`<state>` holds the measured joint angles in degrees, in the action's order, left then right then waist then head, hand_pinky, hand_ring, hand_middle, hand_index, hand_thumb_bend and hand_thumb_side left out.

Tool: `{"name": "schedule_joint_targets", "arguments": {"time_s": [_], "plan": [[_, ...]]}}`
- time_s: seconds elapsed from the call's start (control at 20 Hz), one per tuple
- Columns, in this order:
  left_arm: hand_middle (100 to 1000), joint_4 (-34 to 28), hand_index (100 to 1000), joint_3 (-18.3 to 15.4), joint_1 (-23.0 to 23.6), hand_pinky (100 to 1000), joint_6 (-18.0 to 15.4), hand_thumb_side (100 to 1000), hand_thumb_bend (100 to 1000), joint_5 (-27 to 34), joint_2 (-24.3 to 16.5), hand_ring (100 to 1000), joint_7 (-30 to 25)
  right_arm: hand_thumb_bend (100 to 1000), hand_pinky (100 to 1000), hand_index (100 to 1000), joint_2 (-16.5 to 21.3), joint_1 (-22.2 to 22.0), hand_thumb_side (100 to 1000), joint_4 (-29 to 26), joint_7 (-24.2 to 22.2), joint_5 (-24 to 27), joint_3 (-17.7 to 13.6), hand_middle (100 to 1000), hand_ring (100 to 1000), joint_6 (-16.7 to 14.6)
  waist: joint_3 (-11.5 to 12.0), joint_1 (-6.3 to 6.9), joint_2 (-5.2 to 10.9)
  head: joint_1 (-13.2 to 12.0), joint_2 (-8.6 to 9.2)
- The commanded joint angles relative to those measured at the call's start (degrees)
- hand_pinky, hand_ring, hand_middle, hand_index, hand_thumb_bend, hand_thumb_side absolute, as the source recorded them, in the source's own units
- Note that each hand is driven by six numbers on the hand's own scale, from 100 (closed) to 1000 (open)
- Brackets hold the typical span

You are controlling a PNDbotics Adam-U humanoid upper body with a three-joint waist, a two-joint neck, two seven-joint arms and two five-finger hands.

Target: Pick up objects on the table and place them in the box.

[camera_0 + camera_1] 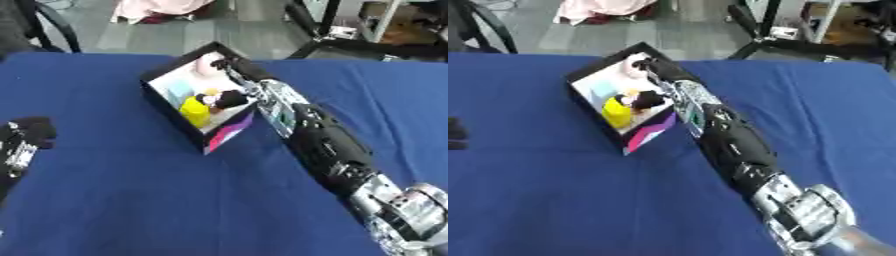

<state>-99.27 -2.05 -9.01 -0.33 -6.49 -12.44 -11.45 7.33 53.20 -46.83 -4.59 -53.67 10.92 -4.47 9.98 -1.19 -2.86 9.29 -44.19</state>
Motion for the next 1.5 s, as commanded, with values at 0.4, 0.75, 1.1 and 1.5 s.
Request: {"name": "schedule_joint_targets", "arguments": {"time_s": [0.4,0.75,1.1,1.5], "plan": [[614,-0.61,737,-0.7,0.68,678,0.34,720,479,0.12,-0.67,679,1.76,148,805,836,11.65,-15.98,449,-32.33,9.12,35.66,-2.6,751,765,3.88,-3.83,-1.29,1.29,-4.02,0.07],[616,0.18,730,0.16,1.81,671,0.3,734,468,1.09,-0.18,678,5.14,100,784,789,14.05,-34.08,444,-49.51,19.65,46.98,-6.14,716,734,4.45,-6.2,-1.41,0.93,-5.46,0.07],[620,0.63,733,0.49,2.14,673,-0.28,745,470,0.93,0.15,682,5.16,100,785,792,12.14,-41.46,451,-52.7,21.26,47.71,-7.76,718,736,1.52,-6.96,-1.23,0.73,-5.58,0.07],[614,1.52,728,1.01,3.03,672,-0.22,776,470,1.67,1.12,677,5.74,100,774,788,6.83,-49.67,436,-49.71,23.42,49.65,-8.01,685,709,1.57,-8.31,-0.31,-0.05,-6.01,0.07]]}}
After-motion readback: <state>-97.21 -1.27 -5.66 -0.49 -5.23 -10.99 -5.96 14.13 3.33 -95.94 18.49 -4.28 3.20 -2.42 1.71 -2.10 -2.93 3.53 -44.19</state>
